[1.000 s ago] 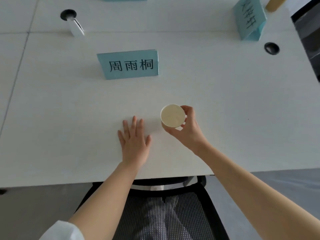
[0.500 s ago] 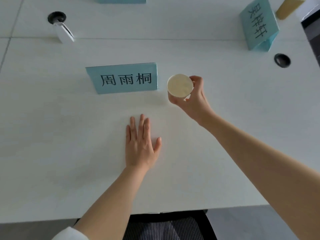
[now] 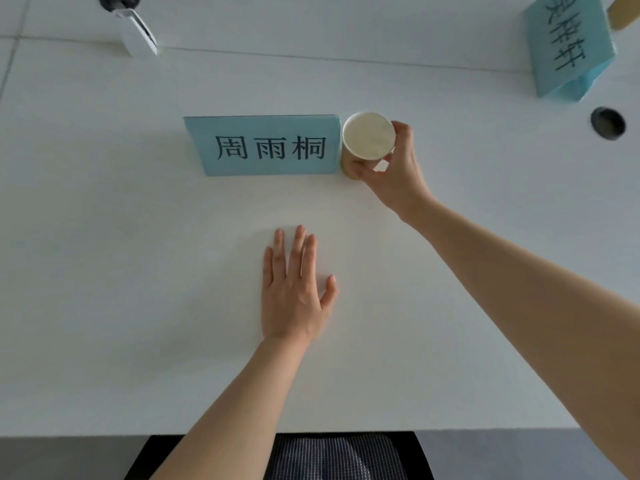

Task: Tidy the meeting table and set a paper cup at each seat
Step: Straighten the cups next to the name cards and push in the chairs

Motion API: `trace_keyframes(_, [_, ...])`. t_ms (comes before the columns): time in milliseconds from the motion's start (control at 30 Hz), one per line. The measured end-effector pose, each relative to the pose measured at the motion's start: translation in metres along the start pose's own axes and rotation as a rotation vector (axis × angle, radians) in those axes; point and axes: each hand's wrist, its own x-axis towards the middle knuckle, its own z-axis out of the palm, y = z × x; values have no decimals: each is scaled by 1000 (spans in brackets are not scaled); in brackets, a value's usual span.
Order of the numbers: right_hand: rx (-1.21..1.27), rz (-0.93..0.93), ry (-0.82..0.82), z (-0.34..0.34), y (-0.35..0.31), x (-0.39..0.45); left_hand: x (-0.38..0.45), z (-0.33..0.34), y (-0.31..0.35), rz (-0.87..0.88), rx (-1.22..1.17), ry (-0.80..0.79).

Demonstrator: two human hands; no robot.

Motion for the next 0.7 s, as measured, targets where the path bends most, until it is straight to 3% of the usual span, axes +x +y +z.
trace_keyframes(300, [-84, -19, -38, 2, 11, -6, 0, 1, 1, 7, -9, -3])
trace_keyframes(433, [-194, 64, -64, -17, 23, -21, 0, 1, 2, 12, -8, -19])
trace_keyframes(633, [-213, 123, 19, -66, 37, -100, 1, -10, 14, -48, 69, -167])
trace_keyframes(700, [-186, 146, 47, -83, 43, -130, 5, -19, 28, -124, 75, -290])
